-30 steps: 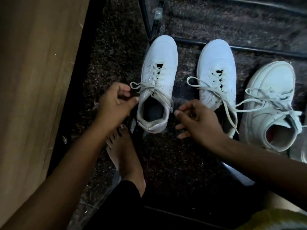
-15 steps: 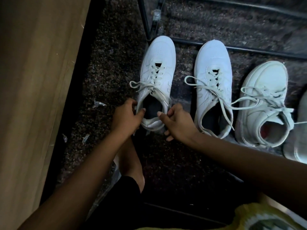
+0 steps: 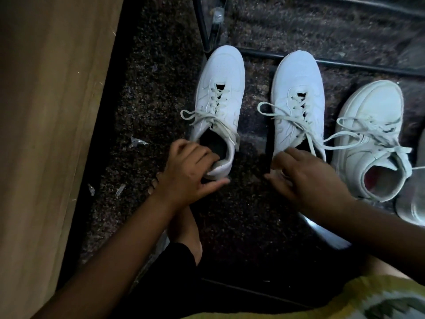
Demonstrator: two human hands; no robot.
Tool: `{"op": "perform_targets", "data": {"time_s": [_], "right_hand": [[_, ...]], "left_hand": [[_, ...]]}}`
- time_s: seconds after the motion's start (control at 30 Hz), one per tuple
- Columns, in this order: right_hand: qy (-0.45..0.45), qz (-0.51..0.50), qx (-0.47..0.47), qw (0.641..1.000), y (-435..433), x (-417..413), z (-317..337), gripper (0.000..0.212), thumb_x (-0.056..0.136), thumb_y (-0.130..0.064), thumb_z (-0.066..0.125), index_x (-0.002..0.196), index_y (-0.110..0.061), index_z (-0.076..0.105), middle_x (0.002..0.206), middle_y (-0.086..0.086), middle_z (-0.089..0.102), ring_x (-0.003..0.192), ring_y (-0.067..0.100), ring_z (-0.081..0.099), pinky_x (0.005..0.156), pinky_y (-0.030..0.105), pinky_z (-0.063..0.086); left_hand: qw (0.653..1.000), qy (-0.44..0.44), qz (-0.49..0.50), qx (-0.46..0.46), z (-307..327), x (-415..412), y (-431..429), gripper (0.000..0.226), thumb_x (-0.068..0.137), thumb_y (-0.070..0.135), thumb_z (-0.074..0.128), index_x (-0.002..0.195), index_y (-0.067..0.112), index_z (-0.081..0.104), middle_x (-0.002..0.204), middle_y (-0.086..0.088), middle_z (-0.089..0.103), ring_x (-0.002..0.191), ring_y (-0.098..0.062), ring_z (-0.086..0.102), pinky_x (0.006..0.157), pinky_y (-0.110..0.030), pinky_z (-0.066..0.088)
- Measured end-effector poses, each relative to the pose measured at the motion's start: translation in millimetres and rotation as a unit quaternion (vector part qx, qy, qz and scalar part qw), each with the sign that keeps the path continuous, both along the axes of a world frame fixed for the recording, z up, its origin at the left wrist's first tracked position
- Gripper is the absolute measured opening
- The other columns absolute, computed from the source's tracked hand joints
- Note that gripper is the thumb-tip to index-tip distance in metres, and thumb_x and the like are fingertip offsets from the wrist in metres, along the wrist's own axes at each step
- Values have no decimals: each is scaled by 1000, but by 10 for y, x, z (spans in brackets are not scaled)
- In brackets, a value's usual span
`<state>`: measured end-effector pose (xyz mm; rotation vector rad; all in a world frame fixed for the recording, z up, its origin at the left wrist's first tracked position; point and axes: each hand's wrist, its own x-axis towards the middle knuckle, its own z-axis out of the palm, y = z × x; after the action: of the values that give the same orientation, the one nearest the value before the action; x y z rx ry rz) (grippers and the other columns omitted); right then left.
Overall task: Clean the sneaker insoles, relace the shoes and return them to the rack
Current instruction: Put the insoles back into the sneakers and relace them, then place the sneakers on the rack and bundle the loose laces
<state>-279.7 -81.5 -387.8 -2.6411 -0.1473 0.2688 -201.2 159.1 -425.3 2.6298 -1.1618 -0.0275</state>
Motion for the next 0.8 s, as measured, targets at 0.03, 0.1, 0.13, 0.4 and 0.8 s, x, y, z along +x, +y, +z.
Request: {"op": "perform_targets", "data": {"time_s": [0.03,0.1,0.13,0.4,0.8], "right_hand": [[-19,6,-42,999,-75,-88,29,27,88,-38,52,83,-13,58,82,3,54,75,26,55,62,30,41],[-35,7,-97,995,-204,-256,20,31,81,-43,58,82,-11,59,81,6,55,76,29,54,65,36,46],[-36,11,-122,992,-244,-331,-5,33,78,-43,62,83,-10,60,80,8,55,76,30,54,66,39,46],[-105,55,-227,967,-311,-423,-231,7,74,-14,57,75,-11,63,68,6,55,71,29,60,88,46,34],[-131,32,-104,985,-293,-389,227,15,78,-20,48,84,-15,60,76,1,55,79,19,44,45,22,29]], "left_hand": [[1000,-1,-13,24,-15,-11,2,37,79,50,65,93,16,68,88,2,65,84,-20,60,87,-37,34],[998,-2,-15,62,-49,-45,-6,30,74,36,67,98,17,65,86,2,63,82,-22,61,90,-38,31],[997,-1,-10,71,-58,-61,-9,29,74,31,63,99,17,64,85,2,63,81,-23,61,91,-39,30],[995,9,36,91,8,-135,-112,7,77,18,59,83,19,62,72,6,58,72,-20,57,80,-35,28],[997,49,62,16,335,-168,-142,14,76,15,47,78,15,61,72,2,55,74,-18,49,50,-34,41]]}}
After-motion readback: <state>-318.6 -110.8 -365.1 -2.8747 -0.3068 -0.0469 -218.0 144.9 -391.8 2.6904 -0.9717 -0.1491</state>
